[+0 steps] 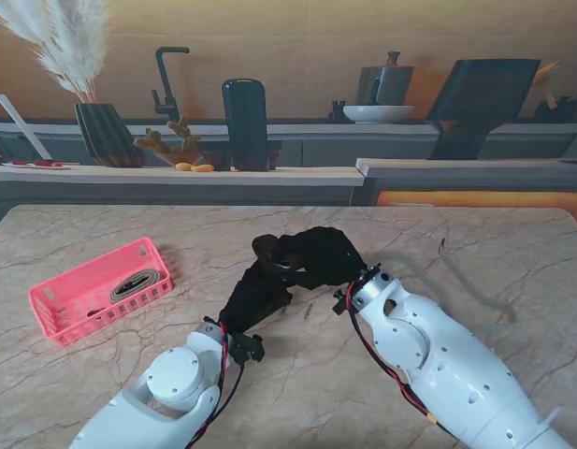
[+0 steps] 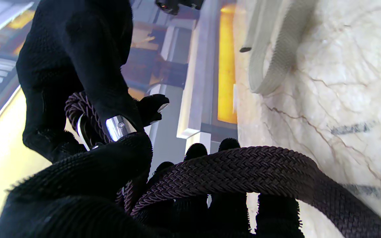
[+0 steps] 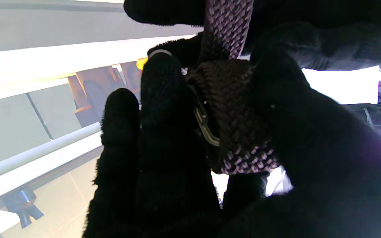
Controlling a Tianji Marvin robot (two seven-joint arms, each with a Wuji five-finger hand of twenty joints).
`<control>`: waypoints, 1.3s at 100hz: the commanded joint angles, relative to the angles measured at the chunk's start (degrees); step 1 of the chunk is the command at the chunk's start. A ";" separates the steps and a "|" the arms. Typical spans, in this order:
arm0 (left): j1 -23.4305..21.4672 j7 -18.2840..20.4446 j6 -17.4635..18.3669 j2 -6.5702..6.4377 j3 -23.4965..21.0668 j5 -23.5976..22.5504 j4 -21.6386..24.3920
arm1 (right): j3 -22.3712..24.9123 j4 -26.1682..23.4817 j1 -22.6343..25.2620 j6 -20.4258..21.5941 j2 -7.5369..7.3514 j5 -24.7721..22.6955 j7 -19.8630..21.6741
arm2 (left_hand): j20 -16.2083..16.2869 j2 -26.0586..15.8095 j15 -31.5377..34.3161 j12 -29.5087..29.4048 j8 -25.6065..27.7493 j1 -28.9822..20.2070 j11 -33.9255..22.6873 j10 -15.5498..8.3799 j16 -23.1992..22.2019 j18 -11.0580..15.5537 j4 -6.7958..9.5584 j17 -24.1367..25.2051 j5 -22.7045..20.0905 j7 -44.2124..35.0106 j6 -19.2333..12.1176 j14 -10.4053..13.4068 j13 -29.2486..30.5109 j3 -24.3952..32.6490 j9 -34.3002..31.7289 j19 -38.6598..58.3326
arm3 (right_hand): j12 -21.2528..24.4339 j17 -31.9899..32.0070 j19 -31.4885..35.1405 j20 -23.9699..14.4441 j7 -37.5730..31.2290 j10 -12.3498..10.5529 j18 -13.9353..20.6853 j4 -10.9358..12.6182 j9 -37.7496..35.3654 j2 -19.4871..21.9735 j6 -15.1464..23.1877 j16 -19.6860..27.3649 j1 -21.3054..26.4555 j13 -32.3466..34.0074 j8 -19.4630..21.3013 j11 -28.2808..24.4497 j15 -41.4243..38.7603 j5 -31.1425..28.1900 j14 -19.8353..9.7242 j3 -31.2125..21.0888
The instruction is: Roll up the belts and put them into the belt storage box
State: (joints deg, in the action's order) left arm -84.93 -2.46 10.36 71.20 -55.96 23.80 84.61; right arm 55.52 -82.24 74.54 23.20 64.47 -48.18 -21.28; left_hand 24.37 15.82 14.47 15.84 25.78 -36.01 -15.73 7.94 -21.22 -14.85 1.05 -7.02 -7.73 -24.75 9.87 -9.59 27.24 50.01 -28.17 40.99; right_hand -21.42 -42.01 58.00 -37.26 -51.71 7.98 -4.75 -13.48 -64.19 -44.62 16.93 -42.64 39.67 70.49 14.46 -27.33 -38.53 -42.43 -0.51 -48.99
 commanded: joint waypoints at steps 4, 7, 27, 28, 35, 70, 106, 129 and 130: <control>0.77 1.11 -0.82 0.06 0.30 -3.13 2.72 | 0.22 0.04 1.28 -0.07 0.63 1.33 1.70 | 1.07 19.48 -0.25 0.32 1.22 -1.99 0.60 -1.58 -0.37 -0.95 -5.83 -1.25 -1.28 -1.12 -11.11 0.97 1.59 -9.66 -0.91 -0.44 | -0.20 0.78 0.35 -0.25 -7.32 -5.80 0.03 4.49 -1.07 8.09 2.44 0.28 6.58 0.42 2.86 -2.66 -0.33 -4.17 -0.94 -5.21; 0.81 1.60 -1.07 -0.17 0.11 -3.75 2.74 | 0.46 -0.14 1.40 -0.13 0.70 1.90 2.00 | 1.03 19.45 -0.36 0.30 1.15 -2.53 0.71 -1.56 -0.33 -0.76 -5.65 -1.20 -0.93 -1.05 -11.08 0.96 1.42 -9.53 -0.81 -0.57 | -0.21 0.96 0.24 -0.21 -7.33 -5.85 0.00 4.48 -1.06 8.19 2.42 0.26 6.58 0.30 2.90 -2.71 -0.36 -4.14 -0.92 -5.17; 1.18 3.53 0.63 -0.64 -0.05 -3.74 2.10 | 0.71 -0.23 1.62 -0.71 1.04 3.64 2.33 | 0.80 20.61 -1.42 0.17 0.16 6.34 1.91 -1.26 0.04 -1.29 -8.02 -0.39 -1.48 -1.11 -11.11 0.48 0.29 -9.60 -0.38 -2.75 | -0.17 1.29 -0.04 -0.14 -7.28 -5.91 -0.11 4.50 -0.82 8.43 2.52 0.21 6.61 -0.13 3.00 -2.77 -0.45 -3.98 -0.94 -5.02; 1.17 3.68 0.71 -0.64 -0.05 -3.42 2.08 | 0.65 -0.19 1.60 -0.73 1.05 3.64 2.30 | 0.79 20.59 -1.48 0.15 0.05 6.76 2.02 -1.29 0.05 -1.26 -8.18 -0.27 -1.39 -0.91 -11.13 0.43 0.14 -9.68 -0.26 -2.89 | -0.15 1.30 -0.05 -0.14 -7.29 -5.93 -0.10 4.50 -0.78 8.44 2.49 0.21 6.61 -0.13 3.01 -2.75 -0.46 -3.98 -0.94 -5.01; 1.15 4.03 1.45 -0.47 0.14 -1.48 1.89 | 0.12 0.28 1.36 -0.65 1.07 3.42 2.04 | 1.35 21.31 -1.68 0.37 -0.06 10.35 2.37 -1.19 -0.11 -1.66 -9.55 -0.07 -1.59 -0.68 -11.35 0.14 -0.19 -8.39 -0.18 -3.49 | -0.12 1.45 -0.15 -0.12 -7.22 -5.97 -0.18 4.51 -0.70 8.59 2.58 0.21 6.53 -0.25 2.99 -2.75 -0.47 -3.86 -0.94 -4.93; 0.34 -2.24 2.38 1.49 1.62 1.21 3.13 | -3.55 3.33 -0.70 -0.03 1.17 1.99 0.59 | 3.33 19.41 -0.81 1.41 0.31 10.14 0.91 -1.73 -0.87 -0.90 -9.82 -1.34 -0.51 0.43 -11.14 1.37 1.23 -8.95 -0.85 -2.17 | -0.18 2.98 -0.58 -0.26 -6.26 -5.42 -1.59 4.64 1.23 8.41 1.55 0.13 6.42 -2.27 2.90 -2.56 -0.57 -1.02 -0.29 -4.48; -0.44 -4.60 2.66 2.36 1.61 4.92 4.75 | -5.93 4.39 -2.08 0.55 0.39 0.55 3.06 | 2.41 18.84 1.66 2.17 -1.15 7.89 -1.64 -2.08 -1.38 0.82 -8.77 -3.53 -0.34 4.07 -10.99 1.68 3.38 -9.45 -1.36 0.33 | 0.55 6.49 -1.59 -2.39 11.58 -5.10 -2.72 6.11 8.71 6.60 -3.16 0.87 1.23 -7.94 12.14 -6.97 -2.70 10.94 0.73 -3.55; -0.98 -7.52 0.24 3.08 1.21 6.29 6.13 | -5.37 2.88 -1.28 0.40 -0.57 -1.01 5.73 | -0.05 16.99 6.84 3.21 -0.88 -3.31 -5.58 -1.65 -2.82 4.47 -5.76 -9.16 -0.58 3.49 -10.69 0.96 7.73 -9.05 -2.59 5.47 | 0.74 9.29 -2.51 -2.53 15.70 -4.89 -3.12 9.50 13.90 5.31 -1.67 1.00 -7.59 -11.50 10.72 -7.75 -2.38 18.74 1.73 -3.13; -0.99 -7.68 0.12 3.12 1.20 6.28 6.17 | -5.26 2.70 -1.18 0.40 -0.65 -1.19 5.88 | -0.04 17.04 7.01 3.24 -0.88 -3.62 -5.68 -1.63 -2.88 4.50 -5.69 -9.41 -0.62 3.45 -10.66 0.90 7.97 -8.92 -2.70 5.61 | 0.75 9.38 -2.54 -2.54 15.97 -4.82 -3.12 9.49 14.13 5.31 -1.52 0.99 -7.93 -11.69 10.62 -7.69 -2.35 19.29 1.79 -2.97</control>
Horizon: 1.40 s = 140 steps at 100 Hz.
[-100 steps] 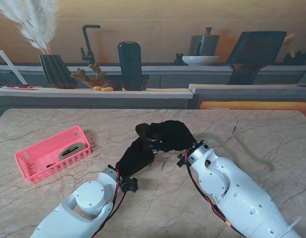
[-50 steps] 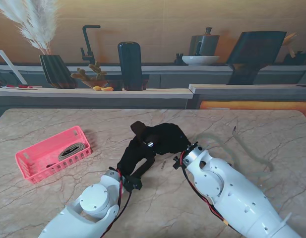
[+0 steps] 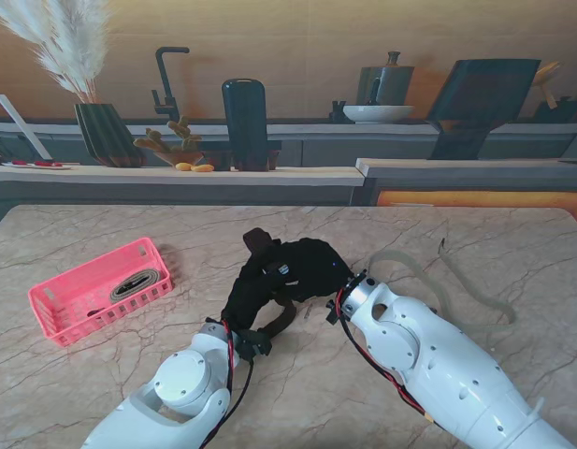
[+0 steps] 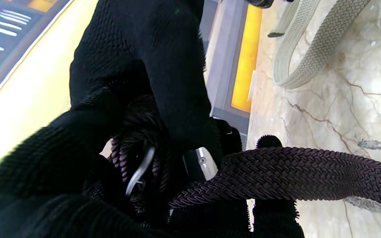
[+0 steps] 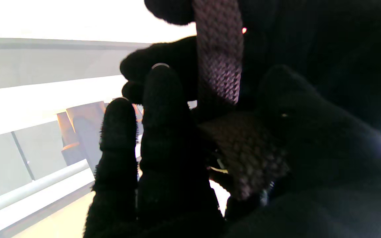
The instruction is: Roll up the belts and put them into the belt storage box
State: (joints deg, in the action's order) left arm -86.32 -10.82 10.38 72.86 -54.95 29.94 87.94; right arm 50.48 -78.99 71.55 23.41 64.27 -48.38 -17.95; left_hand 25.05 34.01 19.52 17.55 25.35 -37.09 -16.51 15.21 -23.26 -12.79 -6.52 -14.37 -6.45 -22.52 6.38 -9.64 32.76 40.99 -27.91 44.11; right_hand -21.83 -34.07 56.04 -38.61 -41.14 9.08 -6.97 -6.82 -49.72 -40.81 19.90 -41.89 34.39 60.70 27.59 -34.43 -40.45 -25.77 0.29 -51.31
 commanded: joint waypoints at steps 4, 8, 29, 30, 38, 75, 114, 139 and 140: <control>0.40 -0.03 -0.28 1.61 0.16 -0.02 2.88 | 0.23 -1.26 2.27 0.17 -0.74 -1.71 3.09 | -0.75 -1.38 3.14 1.79 -0.43 -3.59 -5.71 -8.83 -1.19 2.92 2.15 -3.15 -1.91 0.76 -7.07 0.95 3.24 0.45 -3.18 3.38 | 1.11 1.79 -0.70 -1.23 6.13 -5.78 -0.98 2.82 0.22 1.39 -3.75 0.22 -3.65 -2.36 -2.83 -0.52 -0.40 4.10 1.20 -0.13; 0.43 -0.69 -0.57 1.75 0.17 -0.25 2.88 | 0.81 -2.22 2.86 0.11 -1.05 -2.22 4.09 | -0.75 -1.74 3.62 1.90 -0.47 -4.32 -6.10 -8.85 -1.31 3.27 2.29 -4.04 -1.97 0.62 -7.05 1.11 3.86 0.76 -3.48 3.79 | 1.04 2.28 -0.91 -1.26 6.74 -5.61 -1.14 2.84 0.93 1.59 -3.14 0.20 -4.34 -3.00 -3.15 -0.39 -0.33 5.44 1.53 0.34; 0.39 -1.85 -1.81 2.03 -0.24 0.14 3.20 | 4.43 -7.89 6.35 0.87 -3.12 -4.06 13.36 | -1.56 -5.11 5.81 2.53 -1.03 -12.00 -8.34 -8.87 -1.71 4.30 3.93 -6.19 -2.03 -1.14 -6.87 1.23 5.55 2.58 -3.79 4.62 | 0.07 6.01 -3.23 -2.31 9.18 -4.73 -1.11 3.37 8.51 3.83 1.27 0.31 -6.11 -8.12 -5.65 3.01 1.73 15.30 2.87 5.58; 0.39 -1.81 -1.89 2.01 -0.27 0.12 3.20 | 4.61 -8.12 6.50 0.95 -3.20 -4.09 13.77 | -1.74 -5.68 5.93 2.62 -1.18 -12.92 -8.53 -8.94 -1.74 4.42 4.34 -6.32 -2.00 -1.47 -6.88 1.38 5.61 2.19 -3.75 4.57 | 0.07 6.23 -3.37 -2.31 9.34 -4.66 -1.07 3.36 9.02 3.94 1.44 0.35 -6.22 -8.41 -5.74 3.22 1.89 15.72 2.87 5.73; 0.40 -1.72 -2.59 1.93 -0.43 -0.32 3.24 | 5.89 -9.43 7.58 1.22 -3.52 -4.46 15.00 | -1.86 -9.15 7.03 3.05 -0.94 -17.16 -9.45 -8.96 -2.27 4.51 6.08 -7.41 -2.01 -3.69 -6.64 1.55 6.63 3.37 -4.49 5.31 | -0.97 7.02 -4.37 -3.11 9.15 -4.21 -0.97 3.68 11.69 4.61 1.88 0.26 -6.02 -9.68 -6.47 4.42 2.81 16.77 3.14 7.66; 1.60 -1.60 -6.83 1.61 -0.04 -7.23 1.37 | 14.41 -14.35 13.74 1.76 -1.68 -7.09 0.75 | 7.88 -13.15 17.81 21.47 7.29 -31.70 -9.52 -8.50 -22.52 0.76 2.39 -11.37 -6.97 -23.62 -2.82 1.06 15.43 -4.21 -15.64 18.25 | -1.08 6.54 -5.16 -3.52 2.58 -3.72 -1.09 3.72 13.33 5.46 -2.52 0.77 -7.71 -9.98 -1.21 4.08 2.89 5.49 1.90 6.47; 4.51 1.76 -5.44 -0.19 2.78 -20.94 -2.50 | 20.22 -17.96 16.27 1.15 -2.36 -10.18 2.70 | 23.01 -19.02 34.76 36.83 16.72 -36.88 -8.00 -8.30 -31.47 -2.18 1.20 -10.39 -6.87 -28.31 -4.29 0.98 14.34 -16.31 -18.49 30.51 | 2.34 7.69 -9.12 0.10 7.30 -3.22 -1.70 3.29 19.69 4.86 -9.43 8.69 -5.42 -13.56 1.47 7.41 15.09 10.46 4.06 5.67; 5.64 4.82 -2.69 -2.04 4.35 -28.85 -3.58 | 21.67 -17.37 15.38 2.07 -3.03 -7.98 9.87 | 23.68 -23.08 32.78 34.46 21.98 -36.87 -6.42 -7.63 -31.89 -2.11 1.28 -9.91 -4.48 -33.82 -4.51 0.08 13.06 -20.69 -16.46 29.74 | 2.79 5.94 -10.71 2.23 8.25 -2.34 -1.07 2.75 21.47 4.29 -13.39 11.82 -2.12 -13.55 1.29 7.90 20.11 10.00 3.62 4.27; 5.69 4.90 -2.57 -2.11 4.41 -29.27 -3.63 | 21.62 -17.21 15.27 2.10 -3.01 -7.72 10.01 | 23.64 -23.14 32.68 34.28 22.12 -36.87 -6.41 -7.65 -31.86 -2.05 1.31 -9.89 -4.36 -34.03 -4.54 0.11 13.01 -20.75 -16.41 29.63 | 2.77 5.78 -10.64 2.25 8.22 -2.23 -0.98 2.76 21.40 4.21 -13.56 11.82 -1.93 -13.38 1.30 7.81 20.07 9.82 3.45 4.14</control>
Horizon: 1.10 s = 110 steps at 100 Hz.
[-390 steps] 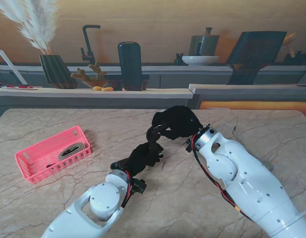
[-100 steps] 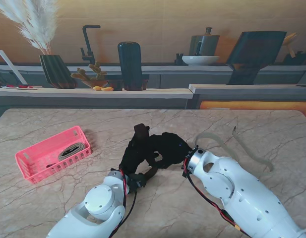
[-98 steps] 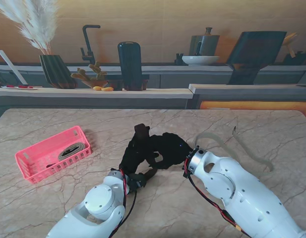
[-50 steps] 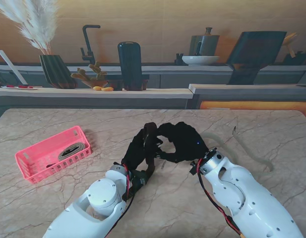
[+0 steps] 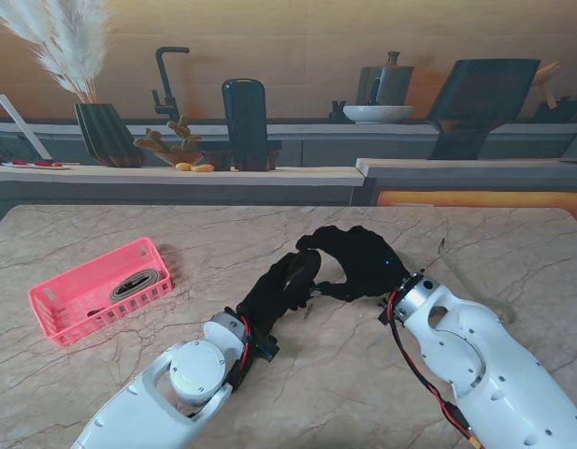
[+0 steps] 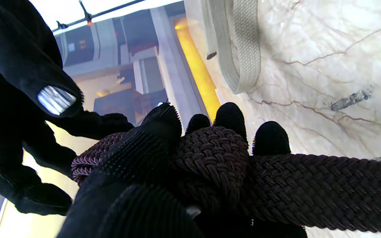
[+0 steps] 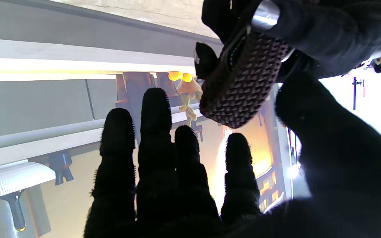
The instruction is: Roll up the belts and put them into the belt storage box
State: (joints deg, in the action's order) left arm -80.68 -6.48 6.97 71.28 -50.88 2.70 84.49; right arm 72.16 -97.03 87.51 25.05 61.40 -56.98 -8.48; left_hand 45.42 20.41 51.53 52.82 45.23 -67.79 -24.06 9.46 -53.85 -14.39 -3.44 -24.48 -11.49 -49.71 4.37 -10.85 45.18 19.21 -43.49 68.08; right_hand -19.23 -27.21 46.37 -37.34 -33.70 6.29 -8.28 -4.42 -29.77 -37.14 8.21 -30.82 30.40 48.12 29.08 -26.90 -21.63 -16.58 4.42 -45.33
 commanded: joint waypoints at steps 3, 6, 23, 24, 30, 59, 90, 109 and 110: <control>0.19 0.70 1.20 -0.74 0.49 -3.22 -0.31 | -0.21 1.19 -0.96 0.52 -0.10 1.86 1.17 | 3.23 -9.64 0.47 -1.31 2.44 -6.17 1.11 -1.86 -1.22 -0.40 -1.68 0.20 0.77 -7.21 -2.42 1.21 0.59 1.00 -0.75 5.53 | 0.12 -1.38 -0.87 1.06 0.65 0.64 0.58 0.35 1.30 0.51 -2.28 0.77 2.55 -0.62 -0.17 0.07 1.24 -0.02 -0.90 -2.18; 0.33 0.80 1.54 -0.93 0.65 -4.39 -0.45 | -0.33 1.45 -1.16 0.53 -0.07 2.97 2.08 | 3.23 -9.74 0.27 -1.56 2.52 -6.18 1.11 -1.81 -1.15 -0.39 -1.65 0.19 0.89 -7.38 -2.47 1.28 0.53 0.99 -0.66 5.49 | 0.08 -1.68 -0.76 1.15 0.68 0.80 0.88 0.26 1.27 0.56 -2.79 0.80 2.99 -0.53 -0.21 -0.14 1.26 -0.42 -1.28 -2.44; 0.76 1.20 2.83 -1.61 1.24 -8.16 -0.95 | -1.03 2.85 -2.59 1.38 -0.13 9.18 7.30 | 2.97 -10.06 -0.59 -2.74 2.52 -6.17 0.66 -1.83 -0.76 -0.32 -1.36 -0.07 1.06 -7.97 -2.52 1.29 0.49 1.82 -0.17 4.98 | 0.09 -3.33 -0.03 1.49 0.07 0.09 1.86 -0.11 -0.65 0.65 -1.83 0.97 4.58 0.86 0.00 -1.05 1.29 -2.83 -2.36 -3.20; 0.76 1.20 2.87 -1.62 1.25 -8.23 -0.96 | -1.10 2.95 -2.69 1.42 -0.14 9.65 7.68 | 2.96 -10.09 -0.63 -2.78 2.50 -6.17 0.61 -1.85 -0.74 -0.31 -1.36 -0.08 1.09 -7.97 -2.53 1.26 0.48 1.86 -0.17 4.96 | 0.07 -3.52 0.05 1.50 -0.13 0.01 1.95 -0.12 -1.04 0.65 -1.73 0.96 4.74 1.11 0.08 -1.18 1.23 -3.19 -2.47 -3.25; 0.76 1.17 3.08 -1.65 1.30 -8.43 -1.01 | -1.61 3.68 -3.41 1.86 -0.24 12.32 9.91 | 2.92 -10.04 -0.72 -3.04 2.46 -6.18 0.42 -1.82 -0.67 -0.26 -1.32 -0.11 0.95 -8.07 -2.60 1.29 0.61 2.13 -0.13 4.91 | -0.08 -4.69 0.73 1.48 -1.68 -0.81 2.33 -0.17 -3.76 0.44 -0.52 0.78 5.85 2.84 0.71 -2.00 0.72 -5.84 -3.21 -3.60; 0.66 1.08 3.50 -1.58 1.30 -8.04 -0.92 | -5.88 8.56 -7.09 3.93 -0.33 20.39 14.23 | 2.75 -10.00 -1.28 -3.88 2.30 -6.18 -0.28 -1.71 -0.26 -0.16 -1.40 -0.20 0.81 -8.11 -2.68 1.34 0.72 2.66 0.08 4.73 | -0.16 -10.71 6.15 1.89 -12.17 -3.25 5.77 -4.86 -19.67 -1.33 5.20 -2.92 12.01 12.34 -2.77 -2.74 -2.68 -19.32 -5.65 -4.79; -0.69 1.25 3.35 -1.27 0.30 -3.80 0.44 | -9.45 12.23 -10.13 4.24 0.15 24.32 14.48 | 1.93 -9.28 -2.82 -4.63 2.25 -6.16 -0.44 -1.70 0.96 0.13 -1.62 -1.05 0.76 -8.11 -2.70 1.06 0.89 2.09 -0.47 3.87 | -1.25 -17.52 12.29 0.24 -24.00 -5.48 9.48 -6.55 -34.35 -7.31 10.90 -5.70 16.27 20.19 -9.35 2.49 -7.00 -31.25 -7.26 -11.83; -2.07 1.83 3.15 -0.99 -0.67 1.12 1.85 | -9.72 12.68 -10.07 3.55 1.13 26.18 11.51 | -0.81 -3.49 -6.17 -6.03 -0.18 0.44 1.78 -1.06 4.61 -0.06 -0.83 -0.64 -0.83 -3.89 -2.54 0.10 -0.05 4.59 -0.51 1.03 | -1.96 -19.09 13.99 -0.48 -28.84 -4.68 6.96 -6.16 -39.59 -11.09 7.13 -3.51 16.54 22.36 -15.65 3.46 -11.09 -37.82 -5.78 -16.02; -2.12 1.87 3.17 -0.99 -0.71 1.30 1.89 | -9.69 12.64 -10.02 3.44 1.18 26.34 11.36 | -1.28 -2.76 -6.85 -6.73 -0.55 2.66 1.23 -0.97 5.14 -0.14 -0.58 -0.46 -0.88 -3.03 -2.45 -0.09 -0.29 6.55 0.09 0.38 | -1.98 -19.13 14.07 -0.52 -28.89 -4.54 6.79 -6.14 -39.71 -11.17 7.01 -3.52 16.54 22.45 -15.74 3.37 -11.24 -37.95 -5.66 -16.21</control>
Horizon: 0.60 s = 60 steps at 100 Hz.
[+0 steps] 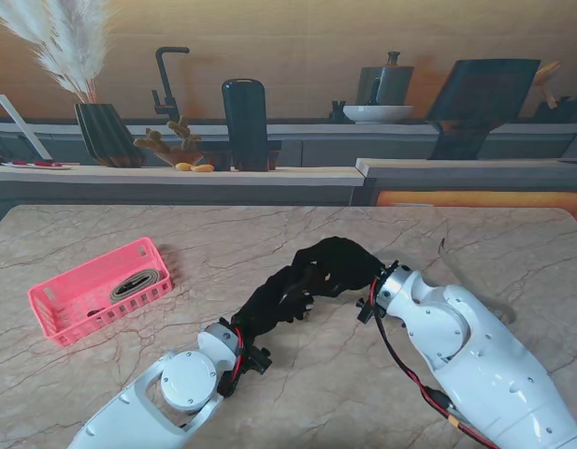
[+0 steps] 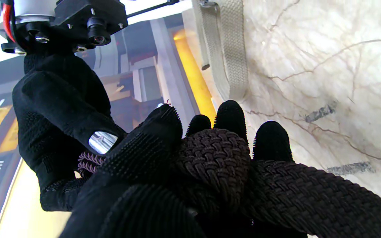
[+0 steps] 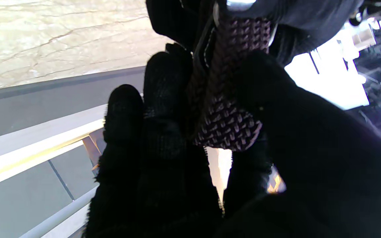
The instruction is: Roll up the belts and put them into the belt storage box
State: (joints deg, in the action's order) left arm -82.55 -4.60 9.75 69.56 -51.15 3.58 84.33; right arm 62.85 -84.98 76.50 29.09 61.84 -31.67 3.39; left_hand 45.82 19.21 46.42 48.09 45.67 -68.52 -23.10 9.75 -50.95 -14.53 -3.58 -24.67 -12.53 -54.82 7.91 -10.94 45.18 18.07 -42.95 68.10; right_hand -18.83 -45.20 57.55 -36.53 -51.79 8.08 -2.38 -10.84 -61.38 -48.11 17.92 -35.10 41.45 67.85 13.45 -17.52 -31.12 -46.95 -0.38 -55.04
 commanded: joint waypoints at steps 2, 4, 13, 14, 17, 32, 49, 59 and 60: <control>-0.33 0.05 0.43 0.74 -0.52 0.72 2.12 | -0.30 0.50 1.11 -0.81 0.84 1.36 -0.75 | -2.35 -0.47 -2.71 -3.12 -1.45 6.66 -0.78 -1.19 3.02 -0.06 -0.33 0.05 -0.20 3.15 -5.90 -0.23 -0.69 10.66 0.37 -0.54 | -2.42 -1.17 3.05 -1.42 -10.91 -6.16 0.53 0.32 -8.19 -0.35 -2.95 0.70 5.46 2.91 -0.23 -6.18 -2.11 -7.80 -0.64 -6.91; -0.41 0.07 0.47 0.76 -0.59 0.98 2.17 | -0.20 0.40 1.24 -0.99 0.95 1.70 -1.01 | -2.97 0.38 -3.64 -4.49 -2.05 9.67 -1.84 -1.15 3.82 -0.30 -0.31 0.35 -0.48 4.52 -5.74 -0.48 -1.09 13.58 1.29 -1.33 | -2.50 -1.26 3.19 -1.50 -10.97 -5.93 0.29 0.35 -8.36 -0.40 -3.05 0.62 5.48 3.10 -0.28 -6.38 -2.40 -7.93 -0.58 -7.20; -0.48 0.09 0.69 0.83 -0.74 1.61 2.08 | 0.40 -0.25 1.90 -1.74 1.49 3.13 -2.45 | -7.76 2.87 -10.38 -17.21 -8.17 19.59 -4.68 -1.27 9.24 -1.18 1.25 4.05 -1.02 13.27 -5.18 -0.88 -4.63 17.82 6.27 -8.20 | -3.06 -1.24 3.72 -1.97 -11.20 -5.01 -0.94 0.46 -8.50 -0.67 -3.38 -0.40 5.37 3.31 0.19 -7.61 -4.04 -8.41 0.07 -8.59; -0.45 0.11 0.71 0.83 -0.75 1.62 2.04 | 0.50 -0.37 1.98 -1.81 1.53 3.22 -2.55 | -8.22 3.25 -10.91 -17.71 -8.76 19.94 -4.50 -1.22 9.66 -1.20 1.22 4.48 -0.96 13.92 -5.14 -0.92 -4.94 17.70 6.54 -8.86 | -3.11 -1.17 3.75 -2.04 -11.19 -4.93 -1.23 0.47 -8.46 -0.71 -3.49 -0.53 5.34 3.28 0.29 -7.80 -4.21 -8.44 0.14 -8.80; -0.32 0.16 0.72 0.82 -0.76 1.54 1.86 | 0.85 -0.73 2.20 -1.91 1.60 3.27 -2.87 | -9.83 4.51 -12.81 -18.91 -10.64 21.07 -3.74 -1.25 11.21 -1.46 1.08 5.78 -1.21 15.75 -5.05 -1.06 -6.09 17.42 7.28 -11.03 | -3.20 -1.16 3.81 -2.14 -11.21 -4.76 -1.49 0.52 -8.52 -0.71 -3.53 -0.78 5.32 3.41 0.43 -8.10 -4.56 -8.53 0.33 -9.05; 0.47 1.64 0.49 0.48 -0.94 1.31 0.89 | 3.08 -2.80 2.88 -1.82 1.49 1.05 -3.75 | -14.80 8.60 -20.60 -23.26 -17.15 26.12 1.09 -2.28 17.19 -3.23 0.40 12.29 -1.35 22.47 -5.89 -1.14 -12.19 16.04 10.15 -18.09 | -3.60 -1.15 4.04 -2.52 -11.14 -4.13 -1.96 1.10 -8.49 -0.71 -3.54 -2.00 5.19 3.59 1.00 -9.26 -5.81 -8.59 0.39 -9.62; 0.96 2.88 -0.26 0.20 -1.27 1.27 0.32 | 5.62 -4.84 2.83 -1.02 0.92 -2.62 -3.26 | -16.42 10.71 -27.04 -26.18 -19.02 29.27 4.34 -2.45 22.00 -2.89 0.10 16.58 -2.22 24.82 -6.25 -0.02 -15.13 16.06 9.69 -23.59 | -4.00 -0.61 3.82 -2.74 -10.93 -3.81 -2.27 1.58 -8.04 -0.65 -3.82 -2.80 5.28 3.42 1.43 -10.16 -6.32 -8.46 0.67 -9.78; 1.23 3.80 -0.81 0.06 -1.53 1.80 0.05 | 6.69 -5.78 2.70 -0.43 0.74 -4.34 -3.40 | -17.09 11.31 -28.96 -27.22 -19.61 29.43 5.00 -2.26 24.45 -2.55 -0.07 17.07 -4.14 25.86 -6.35 0.50 -14.70 16.40 8.12 -25.11 | -4.17 -0.46 3.72 -2.81 -10.86 -3.86 -2.22 1.73 -7.85 -0.50 -3.80 -2.85 5.21 3.42 1.56 -10.46 -6.29 -8.40 0.65 -9.80; 1.26 3.98 -0.86 0.03 -1.56 1.92 0.02 | 6.77 -5.86 2.69 -0.40 0.74 -4.44 -3.45 | -17.27 11.39 -29.27 -27.41 -19.64 29.47 5.20 -2.28 24.84 -2.45 -0.09 17.03 -4.22 25.97 -6.35 0.54 -14.61 16.45 7.97 -25.40 | -4.19 -0.46 3.71 -2.82 -10.85 -3.73 -2.22 1.74 -7.83 -0.51 -3.80 -2.86 5.22 3.43 1.58 -10.50 -6.29 -8.40 0.65 -9.79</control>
State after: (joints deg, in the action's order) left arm -81.28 -1.46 9.56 69.82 -52.41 4.93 84.71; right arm 68.97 -89.40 79.75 28.20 62.98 -36.01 0.28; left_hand 29.56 27.39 18.41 21.73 26.36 -40.70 -19.20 9.38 -27.98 -17.40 -3.18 -8.41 -14.71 -29.60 2.96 -12.15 31.17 34.29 -33.77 43.95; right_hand -20.46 -45.89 60.22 -38.11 -54.83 8.09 -5.51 -11.50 -63.91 -51.18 17.44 -37.28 41.43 69.38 12.87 -21.04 -36.30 -50.40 2.42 -58.03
